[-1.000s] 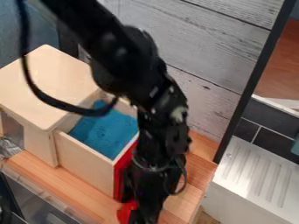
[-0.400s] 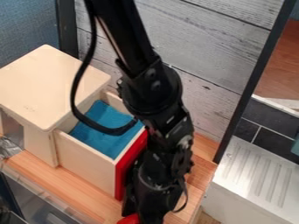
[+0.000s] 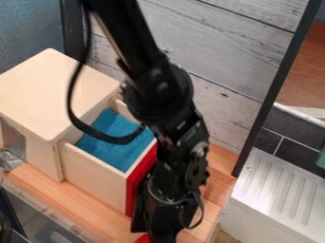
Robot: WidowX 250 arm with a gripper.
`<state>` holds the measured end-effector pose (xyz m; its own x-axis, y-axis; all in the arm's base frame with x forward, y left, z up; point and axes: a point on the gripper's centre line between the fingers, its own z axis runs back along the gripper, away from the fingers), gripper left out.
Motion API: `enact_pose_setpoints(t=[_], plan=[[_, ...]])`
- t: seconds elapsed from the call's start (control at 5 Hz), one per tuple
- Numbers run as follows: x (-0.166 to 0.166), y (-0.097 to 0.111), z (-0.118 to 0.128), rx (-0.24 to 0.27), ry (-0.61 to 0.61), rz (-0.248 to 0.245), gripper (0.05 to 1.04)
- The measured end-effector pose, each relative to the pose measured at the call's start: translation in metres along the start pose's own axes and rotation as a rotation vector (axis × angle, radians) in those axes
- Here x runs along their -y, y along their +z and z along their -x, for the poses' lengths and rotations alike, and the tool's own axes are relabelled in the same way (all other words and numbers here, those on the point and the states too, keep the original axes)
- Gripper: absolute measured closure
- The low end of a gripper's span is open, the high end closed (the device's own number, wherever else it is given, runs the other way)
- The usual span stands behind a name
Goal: Remove the red object from the drawer
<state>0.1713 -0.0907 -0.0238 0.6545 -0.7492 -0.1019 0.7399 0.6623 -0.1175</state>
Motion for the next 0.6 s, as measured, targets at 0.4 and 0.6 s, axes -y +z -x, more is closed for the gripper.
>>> enact_pose_setpoints(t=[0.4, 0.6], plan=[[0.005, 0.051, 0.009, 0.132, -0.012, 0.034, 0.083], [-0.006, 0.074, 0.018, 0.163, 0.039, 0.042, 0.083]])
